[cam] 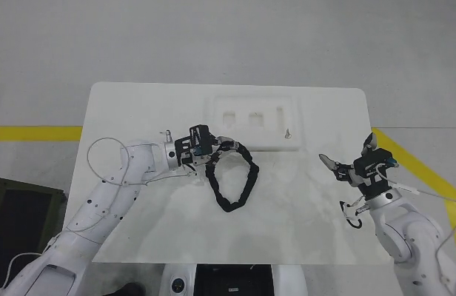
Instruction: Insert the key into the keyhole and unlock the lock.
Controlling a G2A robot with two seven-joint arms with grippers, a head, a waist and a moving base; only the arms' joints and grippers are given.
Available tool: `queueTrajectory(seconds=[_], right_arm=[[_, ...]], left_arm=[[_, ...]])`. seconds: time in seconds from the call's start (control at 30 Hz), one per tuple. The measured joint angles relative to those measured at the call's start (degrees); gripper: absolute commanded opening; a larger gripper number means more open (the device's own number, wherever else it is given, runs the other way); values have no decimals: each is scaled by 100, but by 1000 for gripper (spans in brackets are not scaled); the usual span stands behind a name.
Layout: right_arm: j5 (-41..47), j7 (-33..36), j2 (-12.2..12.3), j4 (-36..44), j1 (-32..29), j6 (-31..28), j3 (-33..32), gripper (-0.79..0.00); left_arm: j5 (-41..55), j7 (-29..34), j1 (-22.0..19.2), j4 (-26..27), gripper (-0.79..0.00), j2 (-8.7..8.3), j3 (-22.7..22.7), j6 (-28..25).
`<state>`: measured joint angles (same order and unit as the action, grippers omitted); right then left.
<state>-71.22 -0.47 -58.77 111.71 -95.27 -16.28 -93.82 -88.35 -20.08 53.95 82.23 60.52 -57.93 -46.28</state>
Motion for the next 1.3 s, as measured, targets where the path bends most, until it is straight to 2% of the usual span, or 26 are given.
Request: queueTrajectory(seconds=[0.2,0.43,0.67,0.9,1.13,1.3], right_arm=[[0,0,0,0,0,0,0,0],[55,104,-8,-11,6,23,25,0],[407,1092,-40,281,221,-15,333,0],[705,2243,-90,363,725,-12,935,0],[882,2581,-185,-124,1362,294,1522,0],[1043,2760,-237,-343,1718,310,1780,0]], left_arm=[[113,-16,377,234,-785,-87,-364,165],[103,-21,386,235,-785,-90,-371,164],[103,-20,386,235,-785,-90,-371,164],[103,-20,386,235,-785,-90,-371,164],[103,-20,386,235,-785,-90,-371,164],[103,-20,386,235,-785,-90,-371,164]])
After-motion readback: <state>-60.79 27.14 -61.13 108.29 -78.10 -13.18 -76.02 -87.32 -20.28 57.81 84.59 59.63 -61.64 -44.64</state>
